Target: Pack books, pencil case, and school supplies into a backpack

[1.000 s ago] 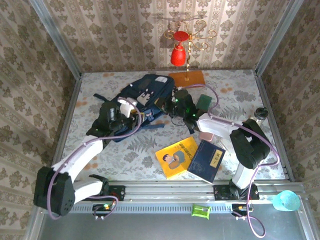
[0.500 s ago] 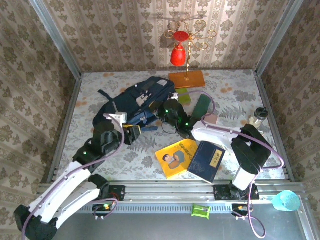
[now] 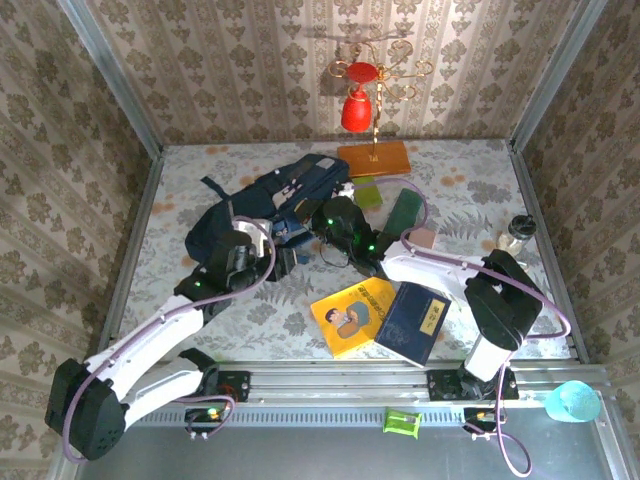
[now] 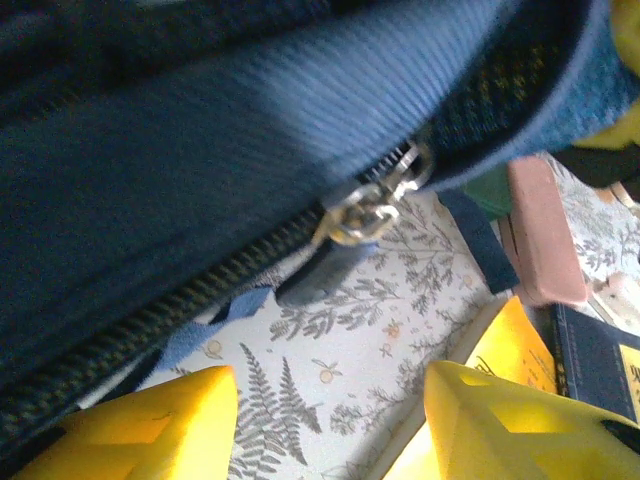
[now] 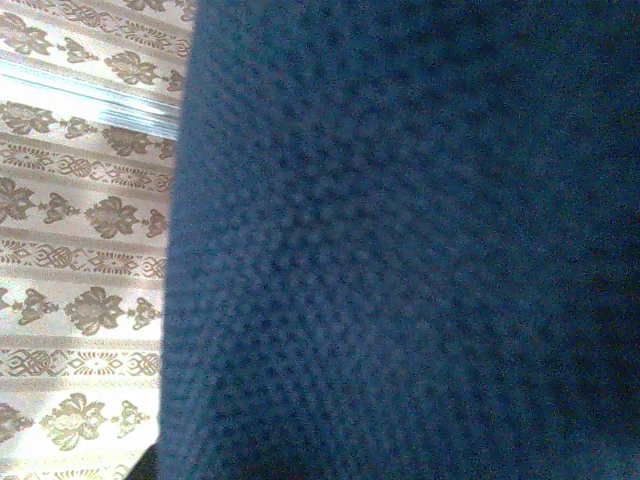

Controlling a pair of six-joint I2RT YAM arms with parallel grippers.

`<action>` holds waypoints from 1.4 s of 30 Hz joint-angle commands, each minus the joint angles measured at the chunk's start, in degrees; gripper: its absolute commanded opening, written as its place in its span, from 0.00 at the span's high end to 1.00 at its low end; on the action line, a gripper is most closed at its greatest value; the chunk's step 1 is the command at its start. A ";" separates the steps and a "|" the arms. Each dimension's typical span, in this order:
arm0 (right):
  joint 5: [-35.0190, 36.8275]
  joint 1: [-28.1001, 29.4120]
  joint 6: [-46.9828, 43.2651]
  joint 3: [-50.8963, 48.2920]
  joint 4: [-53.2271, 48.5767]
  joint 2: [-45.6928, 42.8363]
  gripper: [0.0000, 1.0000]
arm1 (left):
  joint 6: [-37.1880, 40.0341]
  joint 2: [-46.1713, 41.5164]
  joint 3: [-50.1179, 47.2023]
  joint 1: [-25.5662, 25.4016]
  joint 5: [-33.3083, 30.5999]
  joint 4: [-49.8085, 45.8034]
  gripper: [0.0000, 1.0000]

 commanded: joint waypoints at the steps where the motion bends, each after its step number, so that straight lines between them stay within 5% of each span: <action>1: 3.64 0.51 -2.03 3.59 3.57 -4.36 0.93 | 2.42 1.26 2.45 3.01 -1.40 3.25 0.47; 21: 2.94 1.39 -4.09 4.81 -0.28 -3.64 0.94 | 1.20 2.39 6.59 10.32 11.44 8.48 0.76; 34: 3.18 1.60 -3.57 7.42 -0.39 -2.02 0.95 | -2.75 -1.68 3.92 9.63 10.79 6.07 0.65; 42: 4.96 2.80 -3.38 10.56 -1.44 -1.75 0.95 | -3.02 -2.84 5.81 4.16 2.76 -0.57 0.61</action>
